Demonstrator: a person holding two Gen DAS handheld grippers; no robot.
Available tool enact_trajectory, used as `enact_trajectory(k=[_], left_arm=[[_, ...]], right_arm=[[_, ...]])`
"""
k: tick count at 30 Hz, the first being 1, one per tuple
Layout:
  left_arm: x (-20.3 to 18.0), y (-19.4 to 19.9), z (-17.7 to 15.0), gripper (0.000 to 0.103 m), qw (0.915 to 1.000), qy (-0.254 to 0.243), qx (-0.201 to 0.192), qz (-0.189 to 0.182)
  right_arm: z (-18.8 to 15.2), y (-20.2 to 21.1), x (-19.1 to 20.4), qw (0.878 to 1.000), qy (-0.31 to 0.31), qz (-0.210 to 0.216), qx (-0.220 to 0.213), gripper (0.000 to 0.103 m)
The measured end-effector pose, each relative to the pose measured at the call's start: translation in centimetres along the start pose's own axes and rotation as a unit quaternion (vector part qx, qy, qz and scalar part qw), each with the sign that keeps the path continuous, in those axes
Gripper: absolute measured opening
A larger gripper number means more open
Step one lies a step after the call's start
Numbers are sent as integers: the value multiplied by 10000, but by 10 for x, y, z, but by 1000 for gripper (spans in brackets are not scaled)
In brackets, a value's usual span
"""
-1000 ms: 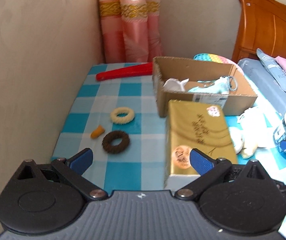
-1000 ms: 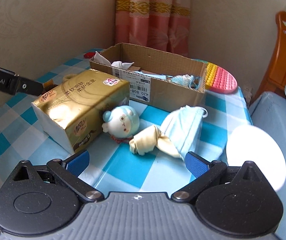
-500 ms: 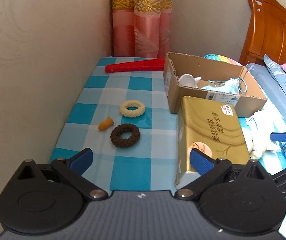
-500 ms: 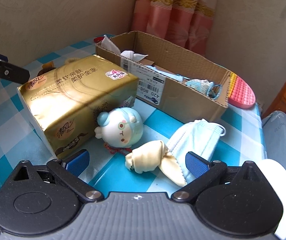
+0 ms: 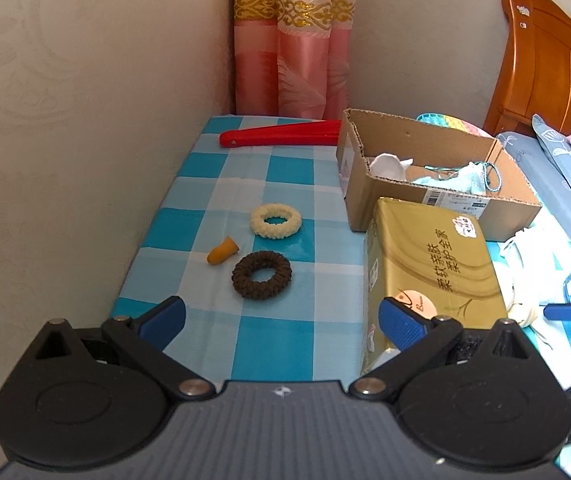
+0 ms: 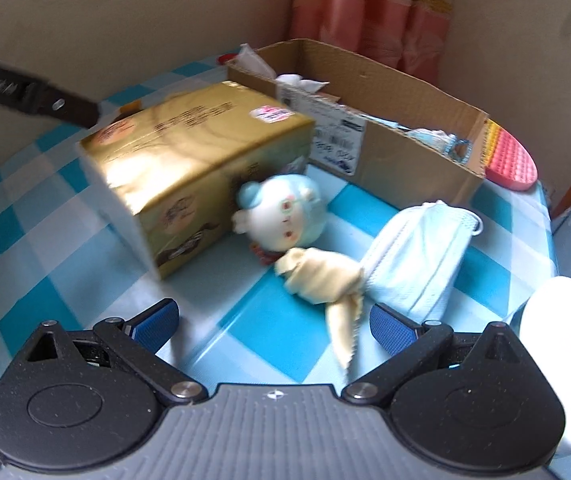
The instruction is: Organize soft objects
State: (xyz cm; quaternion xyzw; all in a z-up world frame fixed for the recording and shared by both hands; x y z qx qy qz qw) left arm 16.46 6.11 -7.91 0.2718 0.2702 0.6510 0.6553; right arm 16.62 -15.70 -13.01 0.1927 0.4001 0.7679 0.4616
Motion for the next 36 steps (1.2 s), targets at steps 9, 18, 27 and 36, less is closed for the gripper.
enact_trajectory(k=[9, 18, 27, 36], left_arm=[[2, 1, 2, 102, 10000, 75, -45, 8], [6, -4, 5, 102, 9998, 172, -48, 41], [5, -5, 7, 102, 9998, 160, -83, -2], [25, -23, 13, 102, 9985, 454, -115, 290]], right_arm=[[8, -4, -13, 9992, -361, -41, -159, 81], [14, -3, -21, 9972, -666, -220, -247, 49], [-2, 14, -18, 9968, -716, -323, -135, 48], [-14, 17, -10, 9968, -554, -544, -213, 72]])
Point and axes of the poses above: each gripper's, at about its wrist camera, not at the fingertips, and y roughly against the way its jaws point, x to its left, z to its top, the point moved 7 cm from there along -y, roughly the way its jaws point, and after that the axes turned 3 degrees about -y, right-handed, at the moved point
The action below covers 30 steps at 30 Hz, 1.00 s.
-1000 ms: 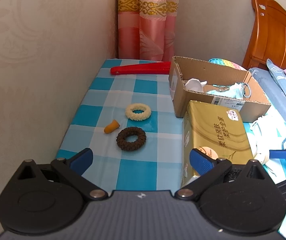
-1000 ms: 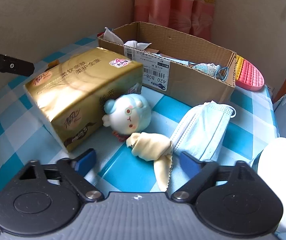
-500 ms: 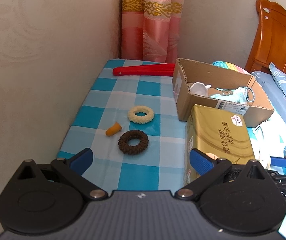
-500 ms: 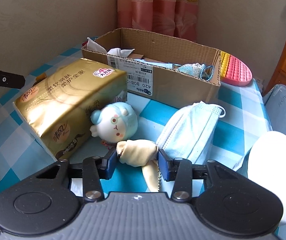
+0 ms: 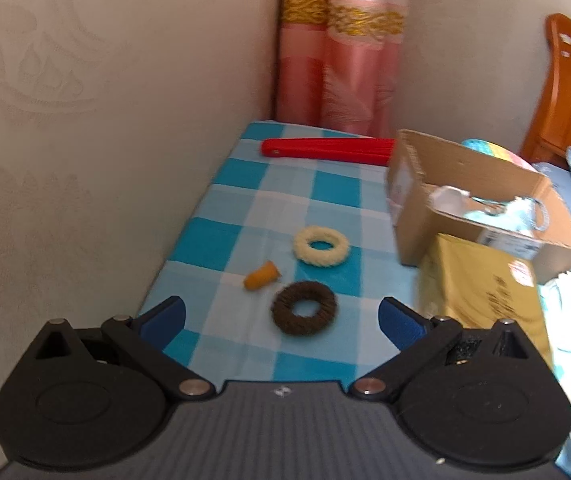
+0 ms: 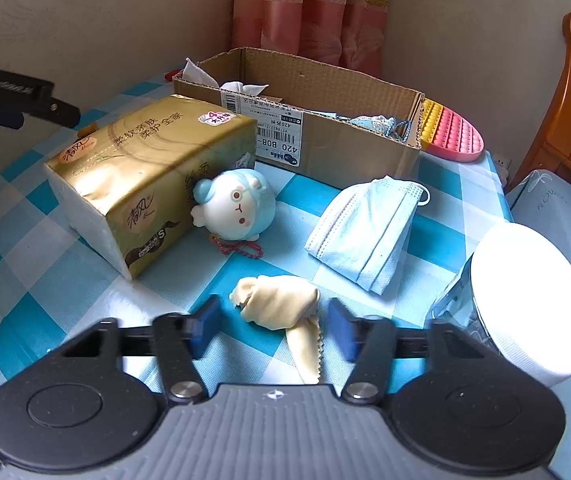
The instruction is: Organize soft objects
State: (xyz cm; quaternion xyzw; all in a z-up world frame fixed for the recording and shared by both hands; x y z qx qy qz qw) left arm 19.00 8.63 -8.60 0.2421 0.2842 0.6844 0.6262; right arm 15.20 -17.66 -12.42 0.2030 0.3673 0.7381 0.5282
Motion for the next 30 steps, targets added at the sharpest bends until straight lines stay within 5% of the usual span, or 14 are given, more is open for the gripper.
enact_trajectory(k=[10, 20, 30], left_arm=[[14, -46, 6, 102, 9990, 303, 178, 271], [7, -71, -1, 102, 9982, 228, 407, 378], [31, -55, -22, 98, 9963, 353, 426, 659]], right_arm=[[-12, -3, 4, 9995, -130, 296, 13, 103], [-13, -2, 9, 9994, -112, 332, 73, 103], [-15, -2, 10, 9995, -171, 282, -35, 103]])
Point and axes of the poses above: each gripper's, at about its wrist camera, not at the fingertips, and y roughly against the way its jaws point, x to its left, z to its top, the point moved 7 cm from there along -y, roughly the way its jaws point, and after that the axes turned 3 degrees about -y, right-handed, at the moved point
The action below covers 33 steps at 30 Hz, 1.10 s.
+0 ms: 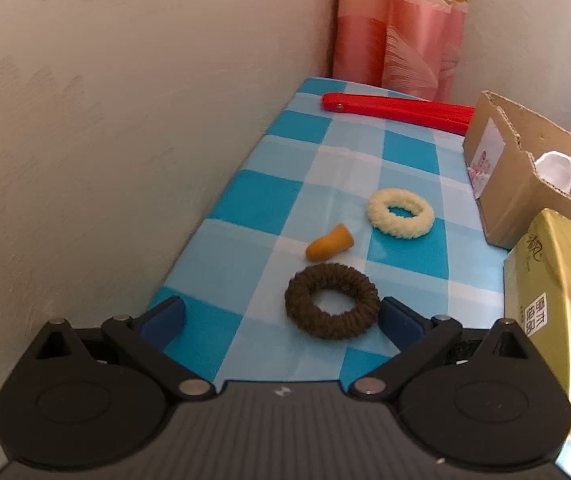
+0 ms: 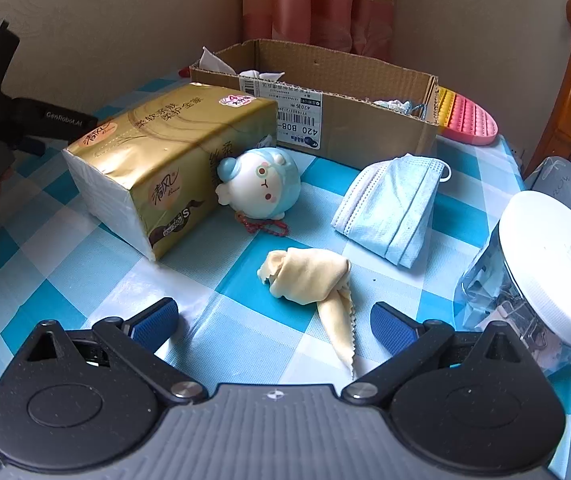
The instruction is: Organize soft objects
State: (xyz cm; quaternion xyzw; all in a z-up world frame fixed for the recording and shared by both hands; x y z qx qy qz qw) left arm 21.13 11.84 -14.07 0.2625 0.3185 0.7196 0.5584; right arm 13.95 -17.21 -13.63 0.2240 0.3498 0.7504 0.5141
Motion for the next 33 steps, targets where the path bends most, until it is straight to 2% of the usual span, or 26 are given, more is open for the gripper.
enact_trajectory(k=[2, 9, 11, 17, 27, 29, 33], left_arm=[[1, 2, -2, 93, 10000, 46, -26, 17], [-18, 11, 0, 53, 9993, -156, -332, -110], [-23, 12, 2, 46, 9990, -192, -377, -151], [-31, 14, 1, 45, 9985, -274, -438, -195], [-31, 15, 1, 45, 9986, -243, -410, -210], [-31, 15, 1, 45, 9987, -239, -403, -214], [-31, 15, 1, 43, 9987, -246, -383, -233]], right_arm=[[-2, 2, 0, 9999, 1, -2, -106, 103], [-4, 4, 0, 9998, -17, -11, -205, 103], [-5, 5, 0, 9997, -19, -10, -229, 103], [-3, 4, 1, 9997, -17, -7, -243, 103], [13, -11, 6, 9991, 277, 289, -157, 102], [16, -11, 4, 9991, 274, 272, -149, 96], [20, -7, -2, 9997, 176, 134, -141, 74]])
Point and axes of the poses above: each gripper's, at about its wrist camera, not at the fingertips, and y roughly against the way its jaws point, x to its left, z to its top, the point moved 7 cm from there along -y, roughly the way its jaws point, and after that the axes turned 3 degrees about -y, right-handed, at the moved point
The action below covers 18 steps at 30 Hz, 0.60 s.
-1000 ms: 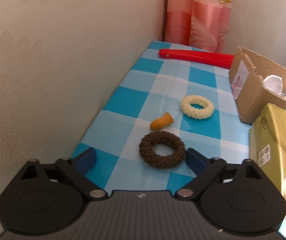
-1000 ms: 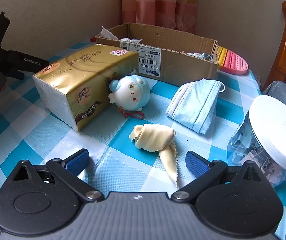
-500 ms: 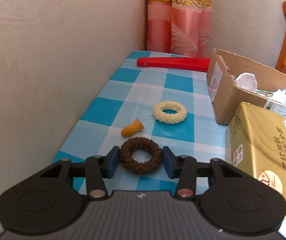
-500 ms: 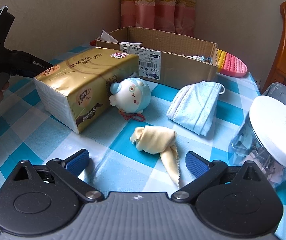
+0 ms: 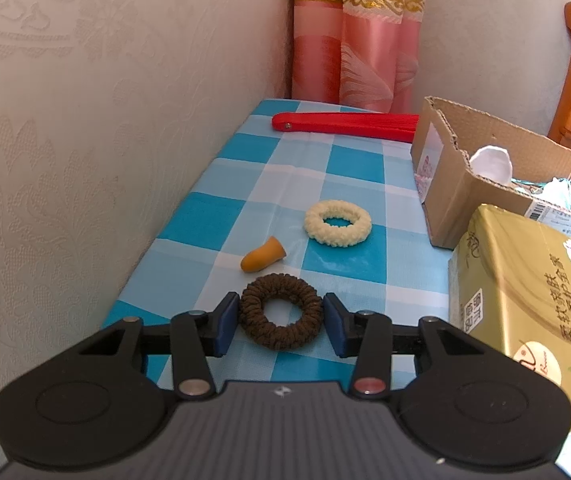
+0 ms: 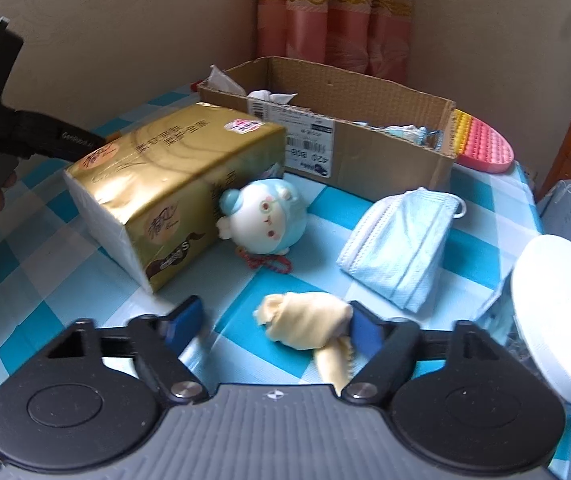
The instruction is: Organize soft objects
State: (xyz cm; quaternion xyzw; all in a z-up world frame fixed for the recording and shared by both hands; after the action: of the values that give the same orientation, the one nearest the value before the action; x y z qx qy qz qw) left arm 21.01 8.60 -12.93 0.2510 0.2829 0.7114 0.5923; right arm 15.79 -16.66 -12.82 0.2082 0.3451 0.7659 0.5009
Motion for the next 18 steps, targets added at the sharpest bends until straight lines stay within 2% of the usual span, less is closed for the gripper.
enact_trajectory(k=[2, 4, 5, 11, 18], left_arm=[[0, 0, 0, 42, 10000, -26, 15, -26], [-1, 0, 0, 40, 10000, -56, 19, -70], [-2, 1, 0, 39, 9999, -80, 20, -91], [-3, 10, -4, 36, 9995, -136, 70, -264], [-4, 29, -8, 36, 9983, -241, 159, -503]], right_arm=[[0, 2, -2, 9999, -55, -90, 2, 66], [0, 5, -5, 9998, -109, -190, -12, 52], [0, 5, -6, 9996, -137, -242, 4, 50], [-2, 12, -8, 9992, -194, -355, 2, 48], [-1, 26, -2, 9996, -156, -246, 20, 48]])
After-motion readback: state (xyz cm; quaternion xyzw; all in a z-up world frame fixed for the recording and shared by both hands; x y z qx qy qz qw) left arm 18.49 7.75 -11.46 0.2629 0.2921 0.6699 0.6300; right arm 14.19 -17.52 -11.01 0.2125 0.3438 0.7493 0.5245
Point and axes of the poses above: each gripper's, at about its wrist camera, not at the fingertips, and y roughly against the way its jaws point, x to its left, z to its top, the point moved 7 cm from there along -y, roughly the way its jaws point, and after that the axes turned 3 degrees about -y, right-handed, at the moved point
